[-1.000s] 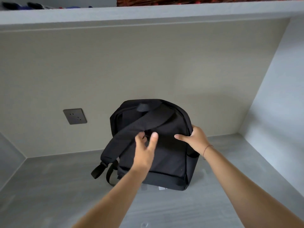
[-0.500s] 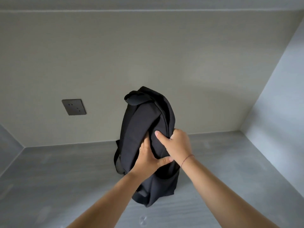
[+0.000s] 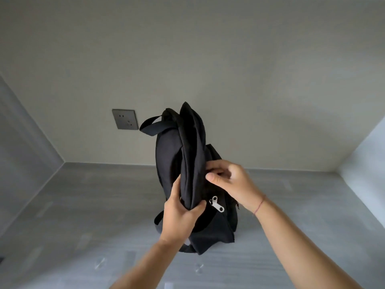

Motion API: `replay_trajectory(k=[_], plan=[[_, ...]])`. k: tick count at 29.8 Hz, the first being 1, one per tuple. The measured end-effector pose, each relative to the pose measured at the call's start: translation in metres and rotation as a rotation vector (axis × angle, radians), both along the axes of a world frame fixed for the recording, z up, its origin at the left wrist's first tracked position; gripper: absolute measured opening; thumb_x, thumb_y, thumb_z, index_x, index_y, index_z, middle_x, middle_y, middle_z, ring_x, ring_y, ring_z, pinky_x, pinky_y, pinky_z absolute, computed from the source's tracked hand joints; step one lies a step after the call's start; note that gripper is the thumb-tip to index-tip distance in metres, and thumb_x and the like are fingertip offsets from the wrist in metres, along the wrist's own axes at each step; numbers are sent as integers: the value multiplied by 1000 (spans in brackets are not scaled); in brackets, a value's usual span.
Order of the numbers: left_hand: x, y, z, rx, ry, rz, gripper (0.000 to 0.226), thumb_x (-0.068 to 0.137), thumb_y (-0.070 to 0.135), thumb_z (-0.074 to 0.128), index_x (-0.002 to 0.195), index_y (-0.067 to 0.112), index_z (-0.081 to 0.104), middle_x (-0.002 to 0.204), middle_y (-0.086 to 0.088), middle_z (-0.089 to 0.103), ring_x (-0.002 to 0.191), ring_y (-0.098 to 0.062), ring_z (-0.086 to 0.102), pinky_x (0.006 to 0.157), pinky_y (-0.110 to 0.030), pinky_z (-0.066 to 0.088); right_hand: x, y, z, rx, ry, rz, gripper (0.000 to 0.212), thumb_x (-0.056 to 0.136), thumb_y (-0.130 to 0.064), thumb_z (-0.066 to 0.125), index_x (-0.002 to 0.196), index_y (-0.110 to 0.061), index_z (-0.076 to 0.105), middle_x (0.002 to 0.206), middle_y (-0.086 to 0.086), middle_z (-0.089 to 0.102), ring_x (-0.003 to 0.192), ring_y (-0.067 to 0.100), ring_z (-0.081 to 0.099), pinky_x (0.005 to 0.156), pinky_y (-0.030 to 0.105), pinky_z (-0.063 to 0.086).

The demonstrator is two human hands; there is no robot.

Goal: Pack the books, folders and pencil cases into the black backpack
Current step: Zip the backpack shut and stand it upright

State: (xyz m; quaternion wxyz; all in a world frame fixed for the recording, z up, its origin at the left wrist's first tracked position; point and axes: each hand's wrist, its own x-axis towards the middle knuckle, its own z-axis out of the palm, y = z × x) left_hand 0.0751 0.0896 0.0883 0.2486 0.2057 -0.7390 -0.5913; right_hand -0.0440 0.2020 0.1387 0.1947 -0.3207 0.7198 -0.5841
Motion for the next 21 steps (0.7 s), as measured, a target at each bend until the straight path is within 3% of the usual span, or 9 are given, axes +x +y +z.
replay_trajectory(k=[3, 6, 8, 11, 15, 21], plan=[[3, -21, -1, 148, 16, -39, 57, 64, 6, 76, 117, 21, 59, 98, 9, 73, 95, -10, 68, 81, -26, 54, -18, 7, -29, 125, 129, -198, 44, 73, -24, 78, 110, -34, 56, 125, -1, 51, 108, 4, 51, 96, 23, 39], [3, -50, 0, 325, 22, -39, 47, 55, 2, 74, 100, 12, 66, 94, -7, 75, 91, -25, 70, 76, -35, 57, -25, 8, -57, 258, 63, -190, 84, 70, -31, 80, 139, -25, 33, 142, -2, 29, 126, 8, 34, 108, 26, 28], [5, -74, 3, 419, -19, -65, 49, 51, -1, 73, 99, 3, 67, 94, -15, 74, 90, -32, 70, 72, -36, 57, -25, 3, -73, 292, 14, -161, 100, 69, -36, 79, 146, -25, 17, 148, -4, 20, 136, 12, 25, 114, 33, 25], [7, -111, 9, 450, -115, -147, 48, 52, -3, 71, 100, 2, 68, 100, -18, 73, 95, -34, 69, 81, -38, 54, -30, -8, -80, 257, -11, -160, 108, 69, -42, 78, 149, -28, 7, 153, -6, 14, 142, 14, 17, 117, 38, 22], [6, -143, 6, 473, -174, -201, 49, 55, -3, 70, 103, 5, 69, 105, -17, 71, 101, -34, 67, 91, -42, 50, -50, -30, -66, 203, 48, -170, 106, 71, -38, 78, 149, -27, 7, 153, -5, 14, 142, 13, 16, 114, 30, 19], [-14, -173, 7, 482, -220, -271, 59, 49, -6, 72, 108, 4, 67, 108, -17, 71, 100, -33, 67, 88, -41, 50, -99, -62, -43, 193, 151, -167, 108, 64, -43, 81, 147, -32, 12, 150, -4, 20, 140, 16, 23, 115, 40, 25]])
